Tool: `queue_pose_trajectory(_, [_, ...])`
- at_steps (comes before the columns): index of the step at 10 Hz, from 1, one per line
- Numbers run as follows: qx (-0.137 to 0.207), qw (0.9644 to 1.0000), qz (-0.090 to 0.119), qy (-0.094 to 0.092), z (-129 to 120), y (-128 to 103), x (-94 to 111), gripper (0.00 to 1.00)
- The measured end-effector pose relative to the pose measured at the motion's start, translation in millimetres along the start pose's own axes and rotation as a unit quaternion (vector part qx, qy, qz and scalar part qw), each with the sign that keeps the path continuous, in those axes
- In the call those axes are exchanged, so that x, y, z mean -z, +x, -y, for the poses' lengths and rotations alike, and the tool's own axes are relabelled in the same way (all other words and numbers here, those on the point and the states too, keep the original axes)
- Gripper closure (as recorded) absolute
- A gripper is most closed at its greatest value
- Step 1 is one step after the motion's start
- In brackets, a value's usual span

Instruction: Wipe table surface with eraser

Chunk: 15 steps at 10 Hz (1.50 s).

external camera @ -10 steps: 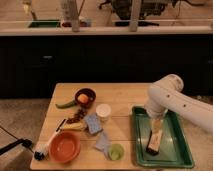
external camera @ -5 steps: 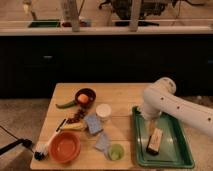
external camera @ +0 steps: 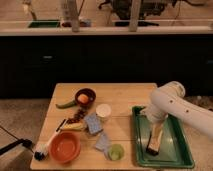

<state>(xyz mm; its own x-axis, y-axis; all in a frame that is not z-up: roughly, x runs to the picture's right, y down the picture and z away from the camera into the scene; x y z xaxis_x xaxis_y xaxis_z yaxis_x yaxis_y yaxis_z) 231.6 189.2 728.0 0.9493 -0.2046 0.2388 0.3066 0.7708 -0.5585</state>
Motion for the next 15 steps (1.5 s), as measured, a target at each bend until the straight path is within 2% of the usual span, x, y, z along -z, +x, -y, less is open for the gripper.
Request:
queue_pose_trajectory(3, [0.036,0.9993,0.011,-0.008,-20.3,12.9,-8.5,0.2])
queue_pose_trajectory(5, [0.079,0.9967,0.011,-0.015,-30.4,15.7,-24.8,0.2])
queue_pose_trajectory(9, [0.128,0.9916,0.005,-0.016,-41.2,20.8,-51.0,0.2])
queue_pose_trajectory(12, [0.141,0.9899,0.013,-0.013,-47.9,35.2,-63.8,0.2])
queue_pose_trajectory(15, [0.136,0.9902,0.026,-0.017,-53.3,48.1,-79.3,0.2])
